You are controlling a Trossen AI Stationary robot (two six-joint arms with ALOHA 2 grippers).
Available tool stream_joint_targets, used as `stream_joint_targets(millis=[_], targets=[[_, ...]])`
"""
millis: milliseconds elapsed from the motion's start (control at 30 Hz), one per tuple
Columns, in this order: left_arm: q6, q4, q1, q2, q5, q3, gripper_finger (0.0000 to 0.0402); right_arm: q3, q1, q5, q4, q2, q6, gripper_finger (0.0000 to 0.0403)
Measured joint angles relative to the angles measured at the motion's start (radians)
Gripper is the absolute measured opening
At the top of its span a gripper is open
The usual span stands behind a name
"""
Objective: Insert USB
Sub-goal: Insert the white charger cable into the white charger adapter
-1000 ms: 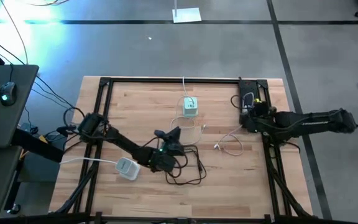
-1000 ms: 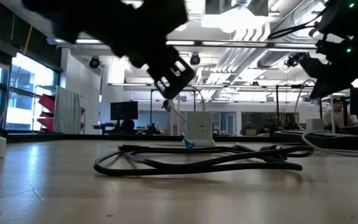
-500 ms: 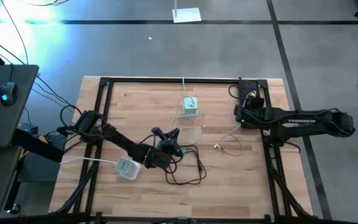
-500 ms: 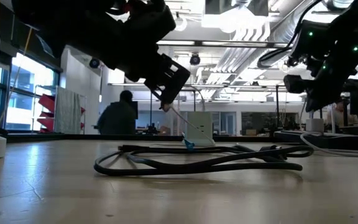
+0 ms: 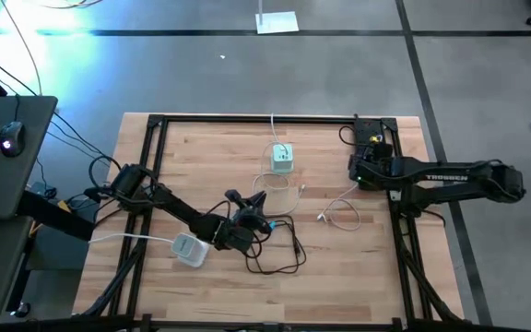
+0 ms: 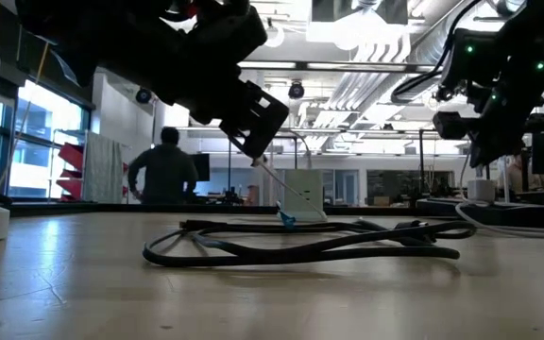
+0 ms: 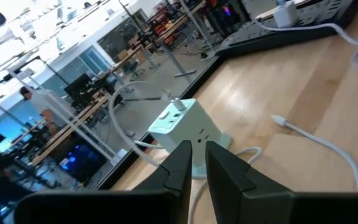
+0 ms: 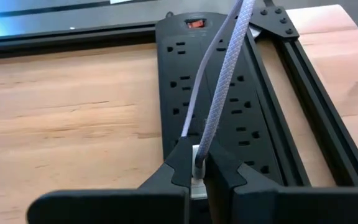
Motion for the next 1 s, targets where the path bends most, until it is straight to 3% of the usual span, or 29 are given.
stream_joint_targets(millis=[467,1000], targets=[[-0.025,0.000,0.003,0.001,0.021,0.000,0.0025,0.000,0.000,0.047,0.021,0.090,0.036,0.0000],[-0.024,0.000,0.003,0.001,0.021,0.000,0.0025,0.002,0.000,0.037,0.028,0.097,0.036,0.0000]])
